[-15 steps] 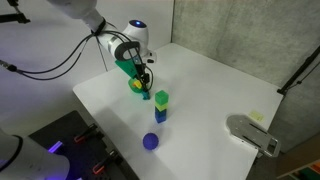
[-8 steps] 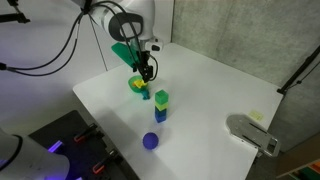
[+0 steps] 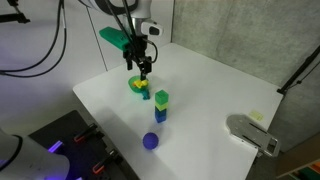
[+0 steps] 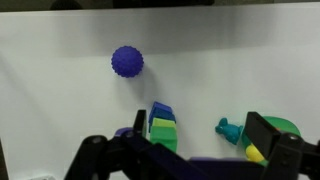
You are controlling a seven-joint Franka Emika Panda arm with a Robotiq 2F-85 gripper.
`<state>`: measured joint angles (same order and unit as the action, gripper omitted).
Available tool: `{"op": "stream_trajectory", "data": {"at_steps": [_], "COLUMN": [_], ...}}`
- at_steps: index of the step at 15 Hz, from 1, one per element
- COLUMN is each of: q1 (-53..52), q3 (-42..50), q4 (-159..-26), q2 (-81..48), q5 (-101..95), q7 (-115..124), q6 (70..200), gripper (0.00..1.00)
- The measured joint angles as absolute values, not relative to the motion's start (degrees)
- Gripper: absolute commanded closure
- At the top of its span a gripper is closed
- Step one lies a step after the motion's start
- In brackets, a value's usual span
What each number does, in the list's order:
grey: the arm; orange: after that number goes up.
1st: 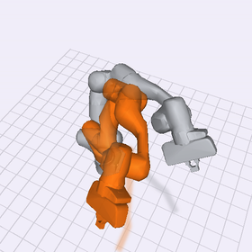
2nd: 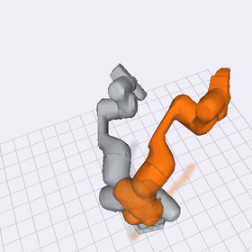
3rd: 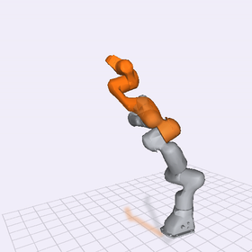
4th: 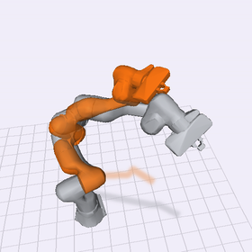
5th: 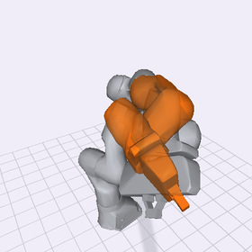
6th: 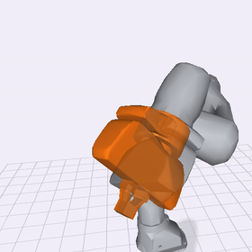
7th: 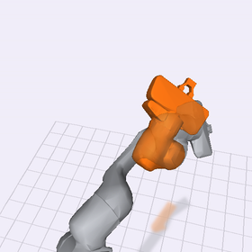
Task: Put the yellow toy in the green bowl
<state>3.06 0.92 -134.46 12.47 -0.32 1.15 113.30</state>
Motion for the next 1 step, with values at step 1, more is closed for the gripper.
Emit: {"op": "stream_trajectory", "data": {"at_steps": [1], "q1": [3.06], "q3": [0.92], "q4": [-134.52], "q2": [12.58], "q5": [-0.32], "q7": [1.15], "q6": [112.63], "gripper": [0.0]}}
